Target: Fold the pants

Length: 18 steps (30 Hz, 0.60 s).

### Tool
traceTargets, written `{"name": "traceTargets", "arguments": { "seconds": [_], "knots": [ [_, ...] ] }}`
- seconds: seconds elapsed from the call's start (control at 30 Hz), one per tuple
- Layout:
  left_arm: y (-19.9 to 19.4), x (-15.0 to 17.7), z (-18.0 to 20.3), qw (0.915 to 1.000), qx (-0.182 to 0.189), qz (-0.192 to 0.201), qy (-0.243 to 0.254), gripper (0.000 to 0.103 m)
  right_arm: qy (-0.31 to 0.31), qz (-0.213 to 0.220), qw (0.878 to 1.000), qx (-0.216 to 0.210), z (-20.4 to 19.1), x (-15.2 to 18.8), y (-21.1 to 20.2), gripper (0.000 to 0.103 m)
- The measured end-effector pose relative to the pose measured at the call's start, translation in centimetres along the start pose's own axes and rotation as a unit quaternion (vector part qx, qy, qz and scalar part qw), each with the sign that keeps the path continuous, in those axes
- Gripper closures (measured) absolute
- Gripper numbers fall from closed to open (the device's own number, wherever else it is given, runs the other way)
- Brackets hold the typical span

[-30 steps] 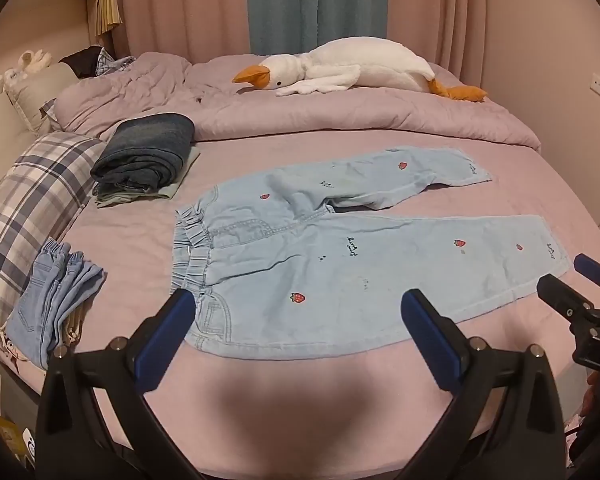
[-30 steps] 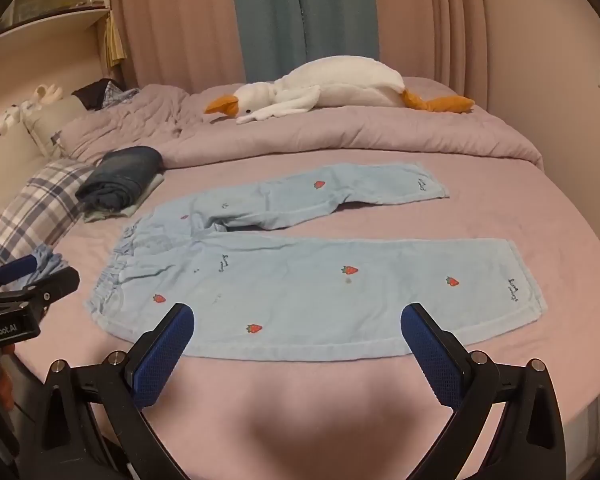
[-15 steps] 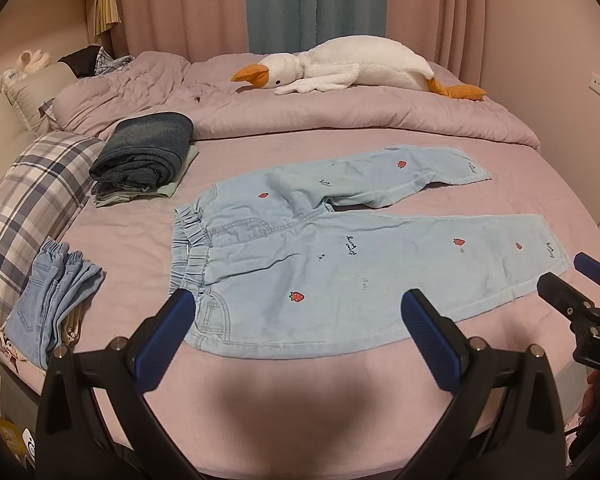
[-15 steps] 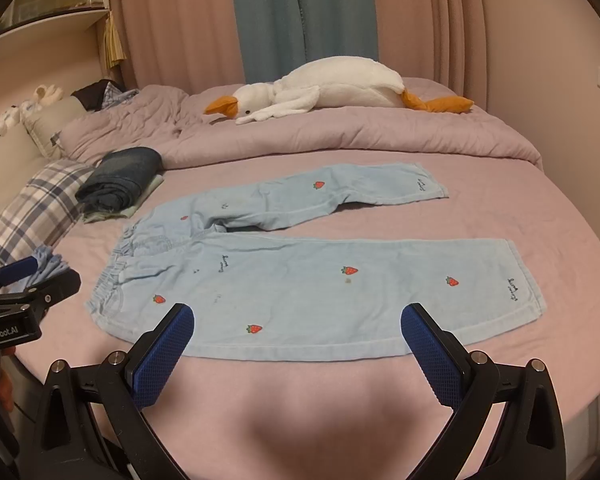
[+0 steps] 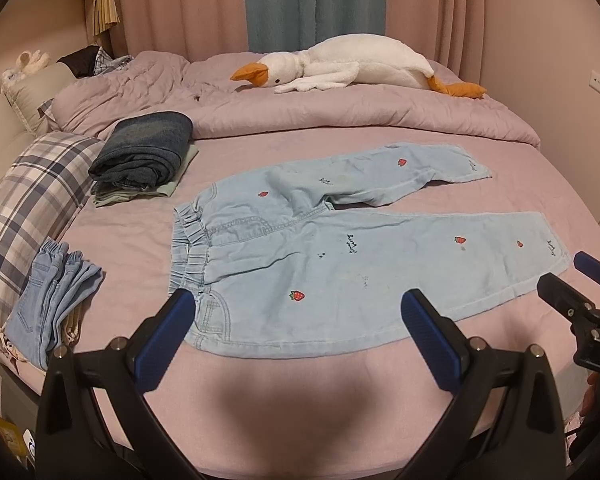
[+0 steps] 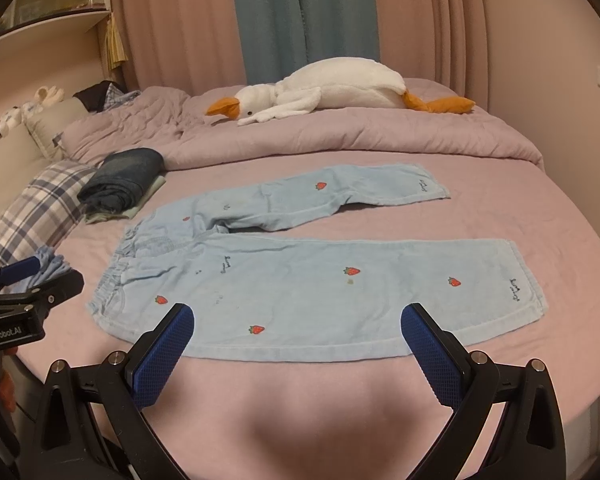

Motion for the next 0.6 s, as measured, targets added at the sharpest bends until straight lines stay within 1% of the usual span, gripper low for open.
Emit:
{"name": "traceTargets", "arguments": {
  "seconds": [0.03,0.13,0.17,0.2,0.23,0.27,0.3,0.37,0.4,0.43,0.47,0.5,0.53,0.57,0.6],
  "knots": [
    [0.1,0.0,0.0,1.0000,0.001,-0.001,0.000,0.000,-0.001,-0.001,1.000,0.000,-0.1,-0.4,0.6,0.000],
    [0.6,0.3,-0.2,0.9999,0.015,-0.003,-0.007,0.000,-0.006,-0.002,1.000,0.000,-0.1,0.3,0.7,0.000],
    [0.8,0.4,-0.3,0.9996,0.027,-0.002,-0.012,0.000,-0.007,-0.003,1.000,-0.003,-0.1,0.4,0.6,0.000],
    [1.6,0.6,-0.6,0.9979,0.058,-0.003,-0.028,0.000,-0.007,0.005,1.000,-0.014,-0.3,0.6,0.5,0.000],
    [2.1,0.7,-0.8,0.9963,0.076,-0.006,-0.040,0.000,-0.017,0.012,0.999,-0.027,-0.7,0.9,0.6,0.000],
    [3.4,1.4,-1.5,0.9926,0.100,-0.015,-0.067,0.000,-0.040,0.016,0.998,-0.040,-1.4,1.3,0.9,0.000],
    [4.3,2.1,-2.0,0.9899,0.111,-0.024,-0.085,0.000,-0.055,0.021,0.997,-0.049,-2.1,1.8,1.3,0.000],
    [6.6,4.3,-4.0,0.9814,0.128,-0.034,-0.139,0.001,-0.110,0.020,0.993,-0.047,-3.6,3.6,3.3,0.001],
    [7.5,5.6,-5.0,0.9766,0.132,-0.035,-0.167,0.001,-0.133,0.030,0.990,-0.044,-4.4,4.3,4.0,0.001],
    [8.0,6.6,-5.8,0.9717,0.135,-0.035,-0.190,0.001,-0.177,0.017,0.984,-0.024,-5.1,5.7,5.4,0.001],
    [8.7,7.7,-6.7,0.9645,0.144,-0.031,-0.219,0.002,-0.211,0.013,0.977,-0.019,-6.1,7.0,6.6,0.001],
    [9.4,8.7,-7.5,0.9567,0.151,-0.034,-0.247,0.002,-0.227,-0.006,0.973,-0.028,-6.7,8.4,7.2,0.001],
    [9.9,9.3,-8.1,0.9504,0.156,-0.038,-0.266,0.002,-0.254,-0.027,0.966,-0.026,-6.8,9.5,7.8,0.001],
    [10.6,10.2,-8.7,0.9423,0.161,-0.040,-0.291,0.003,-0.274,-0.022,0.961,-0.029,-7.3,10.1,8.4,0.002],
    [11.0,10.7,-9.1,0.9375,0.161,-0.043,-0.305,0.004,-0.293,-0.019,0.955,-0.032,-8.0,10.9,9.0,0.003]
  ]
}}
Point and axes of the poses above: each gripper's, at about its wrist camera, not at the fingertips, and y roughly the way its jaws point, z to its right, x to its underside, the point moved 4 cm from there along y, roughly the way its jaws point, and after that the axes turned 13 degrees about y, right-handed, at the moved point
